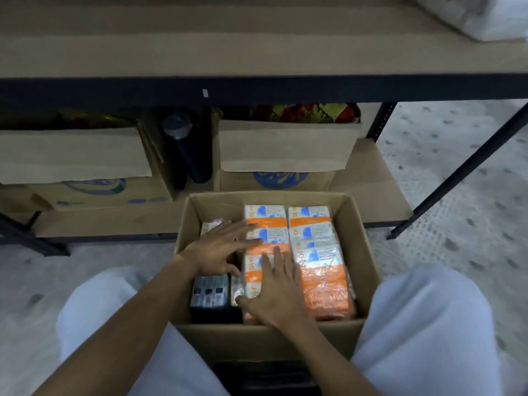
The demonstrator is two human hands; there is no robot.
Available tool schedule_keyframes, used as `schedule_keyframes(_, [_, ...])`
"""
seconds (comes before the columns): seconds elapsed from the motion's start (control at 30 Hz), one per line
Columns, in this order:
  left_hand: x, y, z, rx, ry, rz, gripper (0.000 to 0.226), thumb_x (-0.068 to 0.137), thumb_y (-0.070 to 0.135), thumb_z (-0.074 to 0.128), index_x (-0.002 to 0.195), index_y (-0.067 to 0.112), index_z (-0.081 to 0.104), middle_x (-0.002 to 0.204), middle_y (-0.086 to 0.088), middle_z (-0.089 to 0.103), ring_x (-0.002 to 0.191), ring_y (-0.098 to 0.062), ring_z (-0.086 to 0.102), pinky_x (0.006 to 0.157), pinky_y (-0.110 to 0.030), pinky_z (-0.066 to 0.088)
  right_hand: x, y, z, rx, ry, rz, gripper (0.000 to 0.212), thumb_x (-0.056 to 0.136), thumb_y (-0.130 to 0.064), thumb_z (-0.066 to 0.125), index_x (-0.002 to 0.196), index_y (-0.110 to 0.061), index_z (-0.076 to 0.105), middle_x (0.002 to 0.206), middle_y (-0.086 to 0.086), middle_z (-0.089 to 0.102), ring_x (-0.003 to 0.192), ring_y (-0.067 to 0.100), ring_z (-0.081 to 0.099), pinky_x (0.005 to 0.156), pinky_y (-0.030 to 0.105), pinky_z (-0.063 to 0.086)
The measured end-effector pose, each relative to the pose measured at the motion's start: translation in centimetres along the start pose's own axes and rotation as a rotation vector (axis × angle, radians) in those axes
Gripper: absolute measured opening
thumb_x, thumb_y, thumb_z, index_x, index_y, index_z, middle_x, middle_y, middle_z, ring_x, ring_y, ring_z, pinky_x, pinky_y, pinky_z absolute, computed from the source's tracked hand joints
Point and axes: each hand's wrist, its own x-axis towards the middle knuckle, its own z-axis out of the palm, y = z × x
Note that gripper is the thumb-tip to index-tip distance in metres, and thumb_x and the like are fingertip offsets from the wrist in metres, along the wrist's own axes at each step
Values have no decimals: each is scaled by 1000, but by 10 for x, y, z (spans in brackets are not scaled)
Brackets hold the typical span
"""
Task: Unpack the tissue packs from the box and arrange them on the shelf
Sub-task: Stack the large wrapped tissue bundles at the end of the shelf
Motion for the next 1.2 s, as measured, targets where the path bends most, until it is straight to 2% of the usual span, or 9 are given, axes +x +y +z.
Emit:
schedule_keyframes(0.23, [11, -9, 18, 72, 77, 98, 75, 88, 59, 42, 152, 38, 11, 161, 8, -10, 146, -14, -19, 117, -33, -14, 3, 2, -8, 121, -59, -16, 89, 86, -54, 53, 154, -20, 6, 160, 7, -17, 146, 28, -20, 120, 42, -4])
schedule_keyframes(0.47, [11, -12, 23, -132, 189, 102, 57, 95, 54, 39, 147, 32, 34, 159, 11, 18, 148, -11, 1, 120, -31, 11, 6, 9, -23, 263, -75, -16, 79, 86, -47, 59, 151, -24, 21, 162, -2, 4, 148, 20, -2, 119, 36, 5])
schedule_keyframes(0.67, [5, -6, 12, -139, 310, 88, 49, 95, 52, 42, 138, 30, 50, 150, 6, 40, 145, -16, 23, 117, -35, 23, 6, 16, -50, 440, -106, -14, 73, 77, -41, 69, 142, -28, 40, 150, -9, 34, 135, 11, 33, 111, 29, 31])
schedule_keyframes(0.77, [-2, 3, 3, -148, 402, 72, 45, 95, 53, 42, 131, 30, 54, 140, 2, 53, 137, -19, 36, 114, -39, 25, 6, 18, -58, 451, -115, 6, 85, 60, -60, 64, 139, -38, 42, 145, -15, 41, 130, 11, 41, 107, 35, 38])
schedule_keyframes(0.83, [-6, 10, -1, -146, 453, 47, 44, 95, 54, 40, 127, 28, 57, 133, -1, 59, 132, -20, 42, 112, -43, 24, 5, 19, -60, 416, -165, 15, 99, 51, -76, 60, 141, -47, 32, 149, -19, 35, 132, 13, 39, 107, 40, 38])
schedule_keyframes(0.97, [-16, 22, -4, -151, 516, -53, 56, 95, 60, 34, 118, 20, 65, 118, -6, 63, 122, -20, 48, 114, -39, 20, -5, 22, -65, 299, -151, -52, 105, 50, -80, 60, 142, -54, 17, 152, -20, 27, 133, 16, 37, 105, 44, 39])
schedule_keyframes(1.03, [-22, 26, -7, -187, 508, -102, 59, 92, 66, 34, 118, 21, 62, 115, -4, 59, 118, -17, 48, 113, -38, 24, -8, 25, -73, 281, -118, -102, 94, 58, -68, 66, 141, -53, 25, 149, -20, 32, 131, 13, 40, 105, 42, 39])
schedule_keyframes(1.13, [-31, 34, -14, -252, 442, -158, 59, 89, 72, 33, 127, 32, 54, 120, 0, 49, 113, -10, 43, 99, -37, 42, -5, 35, -88, 344, -161, -171, 79, 62, -49, 74, 134, -53, 42, 143, -23, 42, 127, 4, 44, 105, 33, 40])
schedule_keyframes(1.2, [-35, 39, -18, -262, 358, -169, 55, 88, 72, 35, 139, 50, 36, 130, 3, 41, 118, -3, 33, 100, -30, 36, -3, 41, -96, 378, -194, -206, 71, 63, -42, 77, 128, -54, 50, 139, -25, 47, 123, -1, 45, 105, 30, 40])
